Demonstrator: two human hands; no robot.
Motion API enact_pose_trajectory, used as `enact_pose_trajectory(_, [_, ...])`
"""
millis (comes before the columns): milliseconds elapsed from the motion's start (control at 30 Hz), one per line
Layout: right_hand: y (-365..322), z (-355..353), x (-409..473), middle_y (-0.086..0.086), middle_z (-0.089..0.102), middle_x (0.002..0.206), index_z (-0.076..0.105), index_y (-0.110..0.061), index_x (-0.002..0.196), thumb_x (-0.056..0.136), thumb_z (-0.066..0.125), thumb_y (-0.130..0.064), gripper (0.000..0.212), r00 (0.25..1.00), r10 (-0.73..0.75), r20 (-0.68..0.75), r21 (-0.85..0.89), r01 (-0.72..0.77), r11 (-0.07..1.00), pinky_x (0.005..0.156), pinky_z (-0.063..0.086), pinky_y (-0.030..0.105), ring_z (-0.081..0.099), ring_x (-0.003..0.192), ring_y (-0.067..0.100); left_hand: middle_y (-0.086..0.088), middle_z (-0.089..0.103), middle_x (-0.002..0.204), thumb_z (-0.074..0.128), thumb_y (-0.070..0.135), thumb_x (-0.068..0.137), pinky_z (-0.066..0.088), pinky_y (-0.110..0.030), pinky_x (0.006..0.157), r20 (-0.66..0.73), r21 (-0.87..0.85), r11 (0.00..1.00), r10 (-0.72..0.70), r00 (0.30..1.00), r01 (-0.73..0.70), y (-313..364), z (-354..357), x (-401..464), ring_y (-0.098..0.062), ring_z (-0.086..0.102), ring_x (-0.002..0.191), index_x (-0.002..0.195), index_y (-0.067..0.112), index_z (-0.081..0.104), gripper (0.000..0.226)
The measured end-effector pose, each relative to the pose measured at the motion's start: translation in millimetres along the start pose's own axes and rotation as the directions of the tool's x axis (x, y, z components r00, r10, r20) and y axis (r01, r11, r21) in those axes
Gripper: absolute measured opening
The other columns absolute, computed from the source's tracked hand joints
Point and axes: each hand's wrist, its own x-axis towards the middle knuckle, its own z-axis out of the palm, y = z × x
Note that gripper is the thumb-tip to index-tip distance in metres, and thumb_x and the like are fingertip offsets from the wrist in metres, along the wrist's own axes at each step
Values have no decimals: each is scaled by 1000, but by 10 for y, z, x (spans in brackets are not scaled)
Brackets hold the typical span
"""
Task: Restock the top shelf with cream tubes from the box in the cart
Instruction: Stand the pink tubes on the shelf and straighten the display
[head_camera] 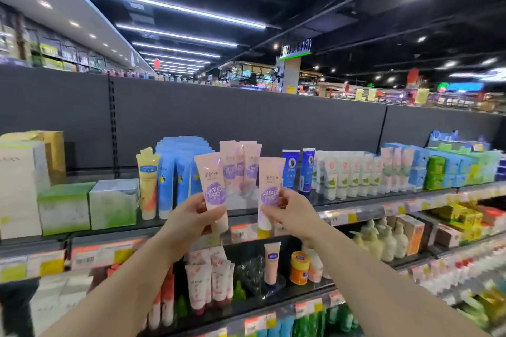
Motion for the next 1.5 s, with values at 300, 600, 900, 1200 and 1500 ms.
enact_pose_trajectory(300, [-99, 311, 993, -5, 67, 104, 58, -24, 106, 88, 70, -22, 22, 975, -56, -216, 31, 65, 997, 76, 48, 22, 62, 95, 11, 1, 75, 103, 71, 18, 86, 56, -42, 89, 9, 15, 1000, -1, 1000, 1, -8, -67, 439, -18, 71, 95, 113, 20, 65, 28])
enact_pose_trajectory(600, [45, 638, 1390, -5, 66, 106, 56, -22, 109, 86, 73, -19, 29, 980, -17, -200, 131, 44, 990, 94, 54, 34, 63, 97, 10, -2, 74, 103, 72, 14, 85, 56, -43, 89, -34, 43, 998, -37, 999, 38, -84, -78, 521, -18, 71, 97, 113, 19, 65, 29])
enact_pose_trajectory(900, [109, 658, 1423, -3, 64, 114, 55, -22, 110, 88, 70, -22, 27, 987, 38, -156, -16, -41, 999, 94, 50, 33, 61, 109, 17, 0, 74, 102, 71, 13, 86, 58, -37, 84, -76, 40, 997, -56, 996, 60, -62, -22, 505, -16, 71, 96, 112, 20, 64, 28])
enact_pose_trajectory(1200, [160, 608, 1357, -1, 58, 111, 43, -20, 112, 91, 66, -21, 32, 981, -32, -190, 10, 34, 999, 65, 39, 14, 56, 95, 9, 5, 73, 103, 75, 21, 82, 59, -39, 83, -135, 114, 992, -43, 990, 59, -51, 11, 522, -15, 70, 97, 112, 30, 62, 34])
enact_pose_trajectory(1500, [-17, 376, 977, -9, 70, 96, 63, -27, 103, 85, 70, -41, 25, 955, -194, 226, 176, 156, 972, 75, 58, 26, 68, 89, 10, 7, 73, 94, 80, 30, 74, 59, -27, 71, -200, 244, 965, 145, 969, -94, 45, 322, 649, -10, 71, 86, 103, 28, 64, 33])
